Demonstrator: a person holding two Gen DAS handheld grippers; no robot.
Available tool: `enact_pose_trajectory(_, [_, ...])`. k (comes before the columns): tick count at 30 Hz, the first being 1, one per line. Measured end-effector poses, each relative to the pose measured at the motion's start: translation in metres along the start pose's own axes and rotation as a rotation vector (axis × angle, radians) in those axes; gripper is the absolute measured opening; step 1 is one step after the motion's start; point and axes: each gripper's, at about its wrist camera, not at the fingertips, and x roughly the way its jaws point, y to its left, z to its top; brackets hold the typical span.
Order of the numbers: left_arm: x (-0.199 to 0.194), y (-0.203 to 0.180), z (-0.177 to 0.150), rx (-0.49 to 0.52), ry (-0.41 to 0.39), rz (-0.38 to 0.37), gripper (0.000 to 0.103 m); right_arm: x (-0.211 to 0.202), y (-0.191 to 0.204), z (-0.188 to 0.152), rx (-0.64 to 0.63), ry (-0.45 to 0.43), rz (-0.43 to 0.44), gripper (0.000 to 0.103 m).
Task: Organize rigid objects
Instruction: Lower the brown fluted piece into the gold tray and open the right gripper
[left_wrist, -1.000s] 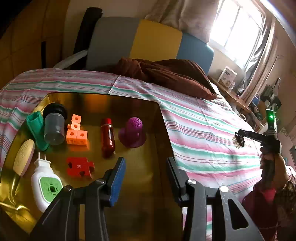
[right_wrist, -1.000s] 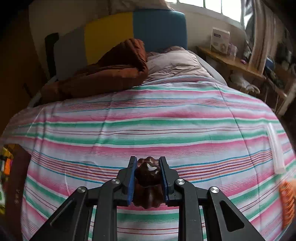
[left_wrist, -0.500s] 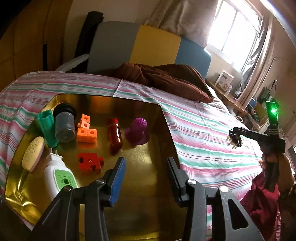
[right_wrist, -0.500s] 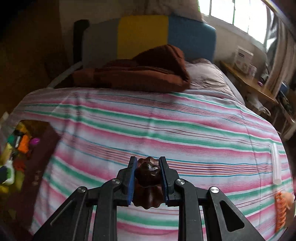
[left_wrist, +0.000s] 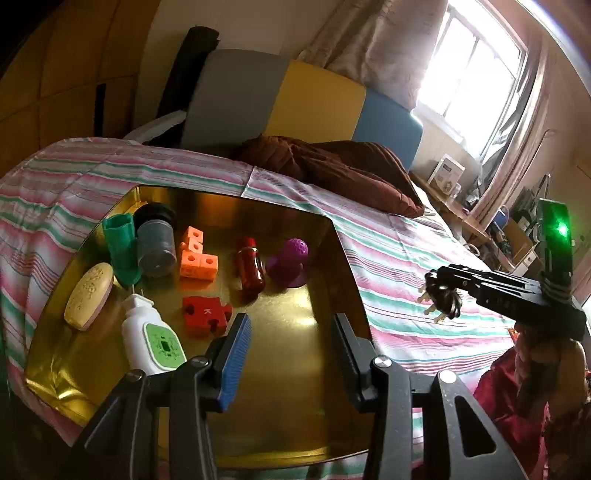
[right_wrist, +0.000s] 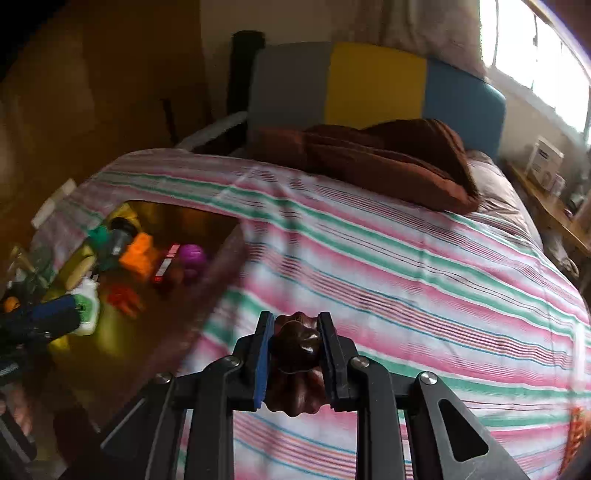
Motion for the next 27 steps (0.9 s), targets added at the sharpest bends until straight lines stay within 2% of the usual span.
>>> enact_pose_trajectory(7, [-0.008,0.005,-0.002,0.001,-0.021,0.004,0.045,-0.004,0.041,0.002,-0.042,-0.006,0.066,0.024])
enact_pose_trajectory(10, [-0.014,0.007,-0.001,0.005,-0.037,0.036,0.045,-0.006,0.058,0.004,-0.039,-0.008,0.120,0.024])
enact_pose_trajectory(16, [-0.032,0.016,0.002,0.031,-0.091,0.175,0.045,0.002,0.097,0.008,-0.038,0.003,0.247,0.024])
enact_pose_trajectory(22, [-0.044,0.031,0.003,0.023,-0.096,0.294,0.045,0.030,0.138,0.007,-0.086,0.064,0.284,0.024])
enact_pose_trajectory(27, [-0.049,0.039,0.002,0.004,-0.085,0.324,0.045,0.054,0.155,0.000,-0.108,0.133,0.271,0.024])
